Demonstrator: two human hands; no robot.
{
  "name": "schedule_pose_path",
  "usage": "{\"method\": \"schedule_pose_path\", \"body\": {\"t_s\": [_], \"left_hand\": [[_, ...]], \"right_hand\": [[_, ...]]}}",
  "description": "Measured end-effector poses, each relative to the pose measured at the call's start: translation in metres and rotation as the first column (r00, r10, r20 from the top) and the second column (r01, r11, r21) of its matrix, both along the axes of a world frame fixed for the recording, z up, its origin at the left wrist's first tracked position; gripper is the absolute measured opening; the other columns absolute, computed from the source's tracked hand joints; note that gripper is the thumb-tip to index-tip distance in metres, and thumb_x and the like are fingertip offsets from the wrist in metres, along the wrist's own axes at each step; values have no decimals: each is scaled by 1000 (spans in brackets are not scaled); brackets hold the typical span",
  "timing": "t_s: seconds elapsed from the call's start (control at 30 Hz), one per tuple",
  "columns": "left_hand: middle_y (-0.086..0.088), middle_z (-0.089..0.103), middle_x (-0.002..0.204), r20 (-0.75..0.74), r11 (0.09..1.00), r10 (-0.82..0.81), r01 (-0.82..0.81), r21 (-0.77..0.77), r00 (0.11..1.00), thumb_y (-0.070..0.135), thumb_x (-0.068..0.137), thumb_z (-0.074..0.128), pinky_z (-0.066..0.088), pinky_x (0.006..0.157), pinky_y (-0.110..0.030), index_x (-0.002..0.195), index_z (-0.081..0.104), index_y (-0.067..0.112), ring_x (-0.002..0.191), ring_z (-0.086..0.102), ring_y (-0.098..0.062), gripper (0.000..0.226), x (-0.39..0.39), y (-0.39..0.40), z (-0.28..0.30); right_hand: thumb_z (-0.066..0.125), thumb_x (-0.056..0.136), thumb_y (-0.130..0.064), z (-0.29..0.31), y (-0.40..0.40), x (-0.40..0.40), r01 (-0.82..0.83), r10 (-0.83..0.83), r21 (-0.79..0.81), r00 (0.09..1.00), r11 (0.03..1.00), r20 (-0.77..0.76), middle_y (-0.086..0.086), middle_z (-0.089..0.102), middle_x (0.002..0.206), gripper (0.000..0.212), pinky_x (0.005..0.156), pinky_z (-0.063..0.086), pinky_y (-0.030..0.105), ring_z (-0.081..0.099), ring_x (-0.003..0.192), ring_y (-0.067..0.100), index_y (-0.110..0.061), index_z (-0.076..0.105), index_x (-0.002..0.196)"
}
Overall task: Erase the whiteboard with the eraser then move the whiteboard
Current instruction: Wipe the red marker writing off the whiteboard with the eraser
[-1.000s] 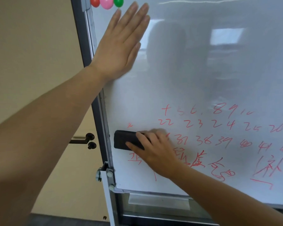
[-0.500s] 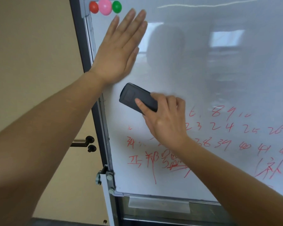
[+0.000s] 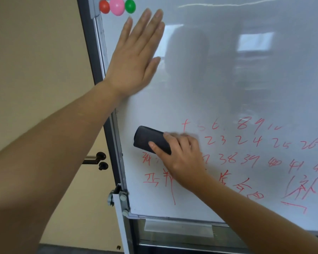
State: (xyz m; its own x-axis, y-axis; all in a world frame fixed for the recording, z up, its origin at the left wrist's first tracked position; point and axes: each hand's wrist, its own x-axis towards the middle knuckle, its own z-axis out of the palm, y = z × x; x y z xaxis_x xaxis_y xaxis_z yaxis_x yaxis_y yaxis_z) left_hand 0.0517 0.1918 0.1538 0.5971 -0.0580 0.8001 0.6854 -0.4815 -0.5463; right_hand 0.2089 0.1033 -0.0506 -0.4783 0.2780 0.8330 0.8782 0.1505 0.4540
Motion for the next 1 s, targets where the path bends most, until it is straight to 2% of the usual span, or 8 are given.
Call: {"method": "schedule_pose_path", "body": {"t_s": [0.23,0.37,0.53,0.63,0.7,0.87,0.9,1.0], "left_hand": [[-30,25,154,-1,1000,21,-21,-2,1000,42,100,29,8,117,-56,148,29,-3,143,21,-46,66,4,-3,-33],[-29,24,155,-17,998,37,-38,-47,999,46,101,26,8,117,-56,149,25,-2,144,19,-43,68,-1,-4,-63],[-27,25,155,-18,996,54,-56,-67,998,45,102,23,10,117,-57,150,21,1,145,20,-41,65,-5,-4,-88],[-25,24,156,-7,995,60,-60,-82,998,44,103,25,9,118,-56,150,20,2,146,19,-39,63,-6,-5,-99],[-24,23,157,1,994,67,-67,-89,998,43,103,25,8,118,-55,151,19,3,147,17,-38,62,-5,-5,-105],[-22,22,157,14,992,73,-71,-105,997,41,104,25,7,119,-54,151,18,5,147,16,-35,60,-7,-6,-114],[-22,22,157,13,992,68,-66,-106,998,40,104,25,7,119,-54,151,19,4,147,17,-36,59,-7,-6,-115],[-22,23,157,12,993,58,-57,-107,998,39,104,27,8,119,-54,151,20,4,147,18,-37,59,-7,-5,-117]], "right_hand": [[69,78,-13,-9,-1,0,-3,4,-36,1000,999,14,19,62,114,51,88,34,45,56,96,32,-22,61,128],[62,79,-15,-31,-5,2,-1,16,-106,990,994,138,17,61,115,50,89,34,45,63,91,30,-23,61,128],[74,70,-21,-54,-10,7,35,12,-168,963,985,270,16,43,121,62,87,33,44,58,93,29,-24,59,130],[65,74,-17,-55,-12,10,27,23,-142,941,989,339,16,43,120,57,88,32,44,48,96,29,-24,59,130],[51,79,-15,-51,-12,13,18,36,-142,927,990,373,16,44,118,53,90,33,44,46,96,29,-23,58,131],[52,88,-18,-26,-5,22,23,51,-109,777,994,628,13,54,115,46,87,36,44,45,91,28,-23,54,134],[53,89,-17,-17,-3,24,1,60,-96,773,995,631,13,56,114,45,85,35,43,44,90,28,-23,54,134],[42,93,-12,13,3,28,-45,73,-64,838,997,541,14,60,110,42,82,35,43,44,89,29,-21,56,132]]}}
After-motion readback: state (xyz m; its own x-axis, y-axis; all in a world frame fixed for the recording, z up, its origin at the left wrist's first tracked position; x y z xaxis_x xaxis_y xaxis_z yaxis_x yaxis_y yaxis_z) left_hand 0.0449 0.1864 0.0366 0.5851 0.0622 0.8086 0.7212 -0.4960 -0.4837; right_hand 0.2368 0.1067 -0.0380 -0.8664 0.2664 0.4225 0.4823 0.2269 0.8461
